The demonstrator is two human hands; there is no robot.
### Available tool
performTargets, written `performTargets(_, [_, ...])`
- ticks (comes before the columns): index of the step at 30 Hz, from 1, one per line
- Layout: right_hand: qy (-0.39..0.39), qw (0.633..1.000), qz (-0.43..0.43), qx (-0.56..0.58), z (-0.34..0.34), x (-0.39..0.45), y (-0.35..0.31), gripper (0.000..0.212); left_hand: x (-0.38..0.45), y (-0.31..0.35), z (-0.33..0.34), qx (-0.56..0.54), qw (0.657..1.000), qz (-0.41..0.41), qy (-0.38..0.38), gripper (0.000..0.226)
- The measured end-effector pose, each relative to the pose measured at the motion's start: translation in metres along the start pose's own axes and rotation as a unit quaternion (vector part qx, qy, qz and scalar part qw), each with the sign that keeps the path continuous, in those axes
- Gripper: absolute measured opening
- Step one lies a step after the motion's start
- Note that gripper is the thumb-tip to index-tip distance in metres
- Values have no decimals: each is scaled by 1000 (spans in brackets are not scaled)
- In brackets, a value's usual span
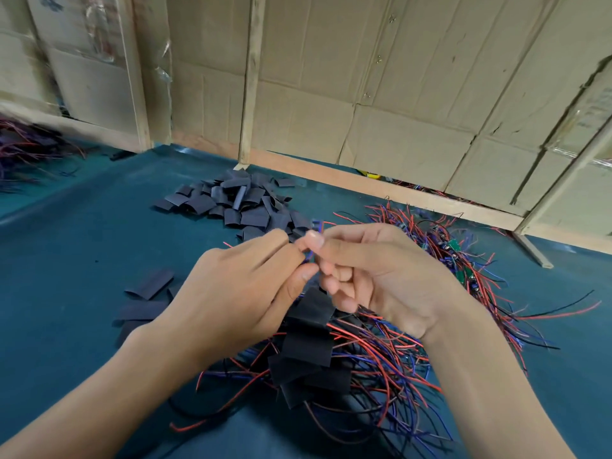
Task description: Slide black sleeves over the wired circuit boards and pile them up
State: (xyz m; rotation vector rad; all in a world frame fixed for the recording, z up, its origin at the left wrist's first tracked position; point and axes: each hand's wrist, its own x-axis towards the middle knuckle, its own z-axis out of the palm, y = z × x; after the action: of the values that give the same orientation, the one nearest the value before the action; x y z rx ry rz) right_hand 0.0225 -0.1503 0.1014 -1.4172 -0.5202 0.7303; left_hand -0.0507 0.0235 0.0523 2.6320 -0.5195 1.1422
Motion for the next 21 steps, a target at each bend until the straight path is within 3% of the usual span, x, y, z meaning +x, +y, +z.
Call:
performTargets(6, [83,992,-96,-14,-16,-12,-14,19,-2,3,6,-150,985,-80,6,32])
performTargets(10, [87,985,-140,-47,-18,-20,-22,24,-5,3,11,-267,951,-158,-10,19])
performTargets(16, [89,969,-206,-104,-4,-21,-21,16,-5,5,17,-318,925,-208,-16,34])
performTargets(21, [104,966,-221,-87,1,-18,-18,12,0,8,13,-405,881,-241,-36,36])
